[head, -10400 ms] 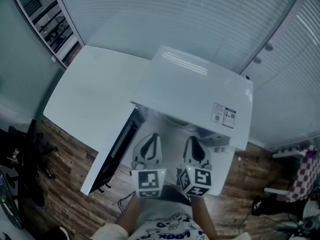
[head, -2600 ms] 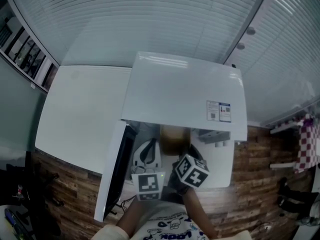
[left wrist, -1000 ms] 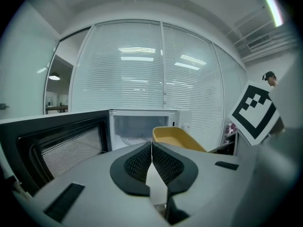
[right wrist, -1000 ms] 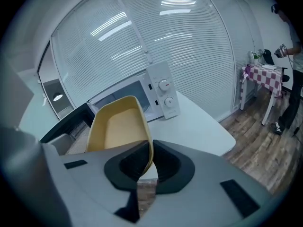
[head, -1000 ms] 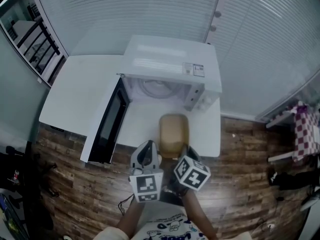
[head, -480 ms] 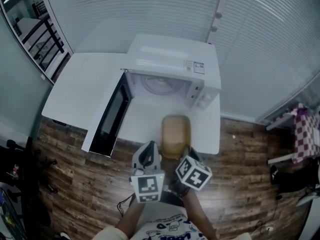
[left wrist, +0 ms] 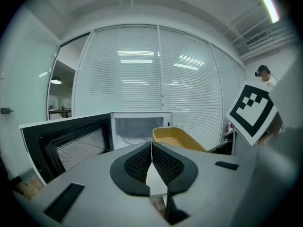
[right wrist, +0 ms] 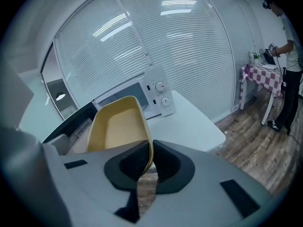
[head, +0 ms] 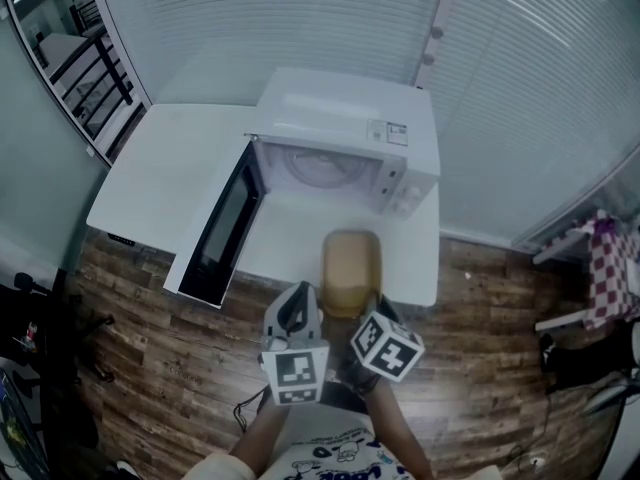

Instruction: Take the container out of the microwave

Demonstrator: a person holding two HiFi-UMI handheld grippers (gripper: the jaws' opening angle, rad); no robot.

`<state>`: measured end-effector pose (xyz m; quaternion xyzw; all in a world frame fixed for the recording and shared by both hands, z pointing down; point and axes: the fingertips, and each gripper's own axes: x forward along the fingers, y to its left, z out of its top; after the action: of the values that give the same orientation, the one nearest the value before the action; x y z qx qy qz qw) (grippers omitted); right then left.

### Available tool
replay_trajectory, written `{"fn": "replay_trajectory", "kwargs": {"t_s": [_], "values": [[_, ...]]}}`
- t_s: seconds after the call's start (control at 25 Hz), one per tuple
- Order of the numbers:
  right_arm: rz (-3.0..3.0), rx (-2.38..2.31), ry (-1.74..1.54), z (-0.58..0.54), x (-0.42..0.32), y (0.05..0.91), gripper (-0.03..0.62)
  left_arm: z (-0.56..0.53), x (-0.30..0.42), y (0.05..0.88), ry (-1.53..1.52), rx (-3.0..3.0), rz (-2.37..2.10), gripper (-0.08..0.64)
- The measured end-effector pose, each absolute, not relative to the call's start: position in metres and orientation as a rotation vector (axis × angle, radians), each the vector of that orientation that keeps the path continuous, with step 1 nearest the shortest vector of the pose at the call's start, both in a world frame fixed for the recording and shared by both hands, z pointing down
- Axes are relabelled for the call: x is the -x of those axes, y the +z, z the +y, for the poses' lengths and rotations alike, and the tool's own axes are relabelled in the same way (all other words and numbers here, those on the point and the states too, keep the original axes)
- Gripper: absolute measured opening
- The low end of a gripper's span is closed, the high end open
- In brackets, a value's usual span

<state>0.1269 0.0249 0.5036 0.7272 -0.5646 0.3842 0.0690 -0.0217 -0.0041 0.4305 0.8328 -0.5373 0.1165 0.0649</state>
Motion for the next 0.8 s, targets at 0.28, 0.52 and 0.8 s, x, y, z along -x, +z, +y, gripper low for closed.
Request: {"fn": "replay_trajectory", "kwargs": {"t_s": [0.28,0.52,0.8], "values": [[-1.723,-2.185,1.145,0.03,-0.126,0.5,0.037,0.004,0.021,0.429,0.344,-2.518,-1.63,0.044],[-1.723,-2.185,1.14,0.034,-0.125,0.5,0.037,0.007,0.022,0.429,0.344,-2.515,-1.635,0.044],[-1.724,-2.182,1.142,0.035,-0.122,0.5,0.037,0.008,0.025,0.427,0.331,-2.515,-1.641,0.044]]}}
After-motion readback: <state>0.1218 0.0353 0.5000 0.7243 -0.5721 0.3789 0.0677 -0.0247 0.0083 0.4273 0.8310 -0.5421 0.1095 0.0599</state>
